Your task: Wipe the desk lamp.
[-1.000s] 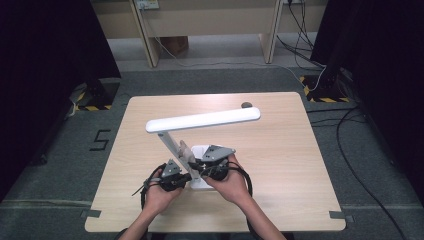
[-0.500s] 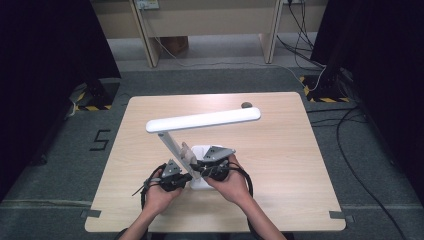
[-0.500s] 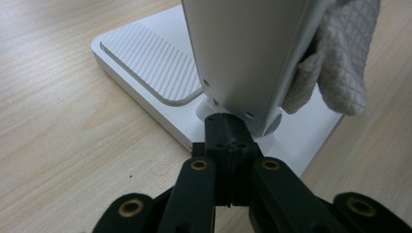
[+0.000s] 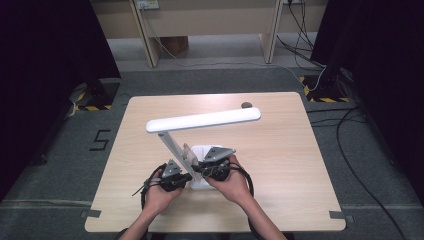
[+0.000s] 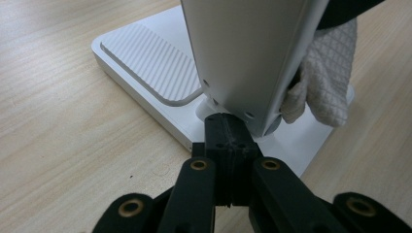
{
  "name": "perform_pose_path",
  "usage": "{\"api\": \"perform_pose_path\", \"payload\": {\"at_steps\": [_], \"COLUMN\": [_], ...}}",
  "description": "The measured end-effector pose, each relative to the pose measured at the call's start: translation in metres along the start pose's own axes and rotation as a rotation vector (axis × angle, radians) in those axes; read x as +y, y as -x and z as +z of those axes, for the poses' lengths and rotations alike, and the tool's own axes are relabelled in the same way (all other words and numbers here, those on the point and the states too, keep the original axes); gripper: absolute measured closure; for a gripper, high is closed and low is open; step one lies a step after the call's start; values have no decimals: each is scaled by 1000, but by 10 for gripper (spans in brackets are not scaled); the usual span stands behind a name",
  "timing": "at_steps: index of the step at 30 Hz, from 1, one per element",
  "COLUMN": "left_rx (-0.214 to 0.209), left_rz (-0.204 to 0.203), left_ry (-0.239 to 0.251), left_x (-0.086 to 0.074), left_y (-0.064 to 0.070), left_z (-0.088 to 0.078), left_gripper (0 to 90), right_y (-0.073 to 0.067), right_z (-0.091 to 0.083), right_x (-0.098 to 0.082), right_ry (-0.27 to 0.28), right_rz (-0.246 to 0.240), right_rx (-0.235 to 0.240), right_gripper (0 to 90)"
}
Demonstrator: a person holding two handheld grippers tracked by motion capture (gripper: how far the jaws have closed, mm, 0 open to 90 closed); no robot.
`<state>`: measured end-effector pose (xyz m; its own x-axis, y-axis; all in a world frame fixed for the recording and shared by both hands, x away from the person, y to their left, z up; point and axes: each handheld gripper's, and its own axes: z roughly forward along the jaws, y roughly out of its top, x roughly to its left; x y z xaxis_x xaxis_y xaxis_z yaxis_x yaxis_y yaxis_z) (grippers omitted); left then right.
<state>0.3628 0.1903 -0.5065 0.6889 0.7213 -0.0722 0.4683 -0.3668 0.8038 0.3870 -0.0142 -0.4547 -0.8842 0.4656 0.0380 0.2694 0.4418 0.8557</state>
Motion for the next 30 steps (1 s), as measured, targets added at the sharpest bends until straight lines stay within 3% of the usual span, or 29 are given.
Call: {"api": "perform_pose_path", "payload": {"at_steps": [9, 11, 19, 24, 27, 30], "left_rx": [0, 3, 62, 78, 51, 23], "left_rz": [-4, -12, 40, 24, 5, 11], "left_ry": [-2, -7, -3, 103, 205, 267], "left_x": [1, 2, 9, 28, 50, 68], "left_y": [-1, -3, 1, -3, -4, -2], "left_z": [0, -3, -52, -99, -121, -131], "left_gripper": [886, 834, 628, 492, 440, 408], "right_y": [1, 1, 2, 1, 1, 0], "right_z": [1, 1, 0, -1, -2, -2], "right_x": [-2, -2, -1, -1, 0, 1], "right_ry": [0, 0, 3, 10, 1, -1], "right_rz": [-2, -3, -9, -13, -16, -17], "right_rx": [-3, -8, -8, -3, -4, 3], "right_gripper": [811, 809, 806, 806, 805, 805]}}
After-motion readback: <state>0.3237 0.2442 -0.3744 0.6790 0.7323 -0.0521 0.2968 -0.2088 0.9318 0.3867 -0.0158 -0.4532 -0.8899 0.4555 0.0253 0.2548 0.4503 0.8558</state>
